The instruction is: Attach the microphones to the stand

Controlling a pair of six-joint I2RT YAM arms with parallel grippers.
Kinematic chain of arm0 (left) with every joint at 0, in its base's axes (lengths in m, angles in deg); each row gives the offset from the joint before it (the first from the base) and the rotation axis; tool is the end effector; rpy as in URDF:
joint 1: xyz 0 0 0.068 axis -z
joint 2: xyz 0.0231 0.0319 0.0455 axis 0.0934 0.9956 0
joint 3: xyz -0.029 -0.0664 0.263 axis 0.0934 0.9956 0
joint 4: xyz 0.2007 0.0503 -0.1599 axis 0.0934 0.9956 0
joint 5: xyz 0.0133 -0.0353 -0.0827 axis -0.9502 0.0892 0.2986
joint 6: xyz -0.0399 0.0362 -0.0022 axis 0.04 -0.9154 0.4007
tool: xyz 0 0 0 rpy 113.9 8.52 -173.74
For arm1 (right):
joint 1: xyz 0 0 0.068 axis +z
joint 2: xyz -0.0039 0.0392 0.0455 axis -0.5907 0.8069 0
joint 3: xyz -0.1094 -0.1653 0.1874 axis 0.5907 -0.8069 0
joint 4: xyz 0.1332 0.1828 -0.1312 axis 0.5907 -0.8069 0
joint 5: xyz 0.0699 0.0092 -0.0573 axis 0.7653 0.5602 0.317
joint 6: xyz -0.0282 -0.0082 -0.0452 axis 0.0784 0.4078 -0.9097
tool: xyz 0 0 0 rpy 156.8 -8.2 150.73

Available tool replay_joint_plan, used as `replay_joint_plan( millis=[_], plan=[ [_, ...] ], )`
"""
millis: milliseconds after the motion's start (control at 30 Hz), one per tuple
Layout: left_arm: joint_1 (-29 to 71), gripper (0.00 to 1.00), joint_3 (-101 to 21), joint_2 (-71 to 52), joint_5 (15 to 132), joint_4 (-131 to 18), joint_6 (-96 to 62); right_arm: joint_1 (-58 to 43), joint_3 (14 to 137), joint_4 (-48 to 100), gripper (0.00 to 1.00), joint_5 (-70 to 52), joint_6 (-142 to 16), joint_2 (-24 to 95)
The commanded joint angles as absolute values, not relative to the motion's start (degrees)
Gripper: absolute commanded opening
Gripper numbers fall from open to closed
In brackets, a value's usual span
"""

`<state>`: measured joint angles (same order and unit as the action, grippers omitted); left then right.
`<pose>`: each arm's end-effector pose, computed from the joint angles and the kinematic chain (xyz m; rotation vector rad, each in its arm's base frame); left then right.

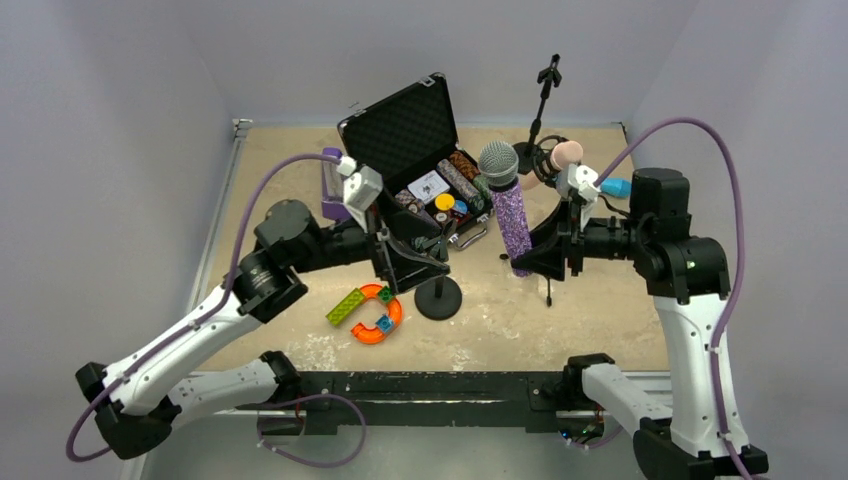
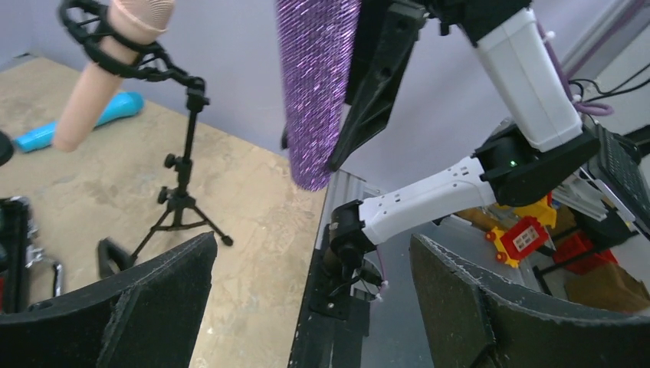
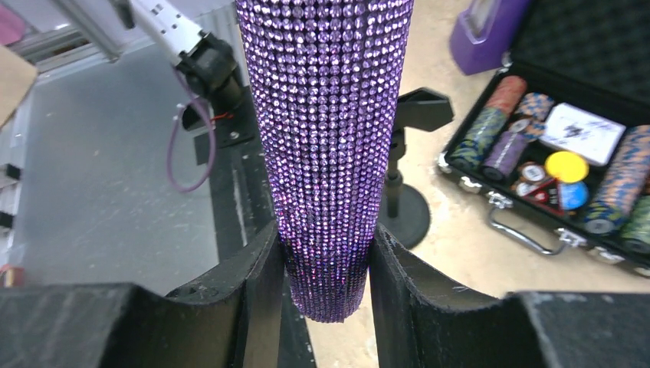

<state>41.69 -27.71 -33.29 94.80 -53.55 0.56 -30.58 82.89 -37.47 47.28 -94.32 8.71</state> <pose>0.1202 -0.1549 0.4271 0.7121 1.4749 -1.4213 0.1195 0.0439 0.4472 -1.0598 1.6298 0.9749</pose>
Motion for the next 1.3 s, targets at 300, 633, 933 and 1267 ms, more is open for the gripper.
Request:
replay_joint_plan(
  millis=[300,633,933,1267],
  plan=[
    [51.8,0.99,-37.3,-19.3,90.7,-73.8,-9.5,-25.8,79.4,-34.3,0.00,57.4,-95.5,9.2],
    [52.6,0.82,-41.7,-13.2,87.6,-78.9,-5.9,-24.2,79.0,-35.1,0.00,57.4,-96.4,10.1],
    [52.5,0.00,-42.4,-12.9,90.2,-76.8,-5.0,-23.9,78.7,-35.7,0.25,56.4,-97.9,10.0],
    [52.5,0.00,-37.5,-15.8,87.5,-85.5,-0.7,-21.8,74.9,-28.8,0.82,59.5,-96.8,10.1]
  ],
)
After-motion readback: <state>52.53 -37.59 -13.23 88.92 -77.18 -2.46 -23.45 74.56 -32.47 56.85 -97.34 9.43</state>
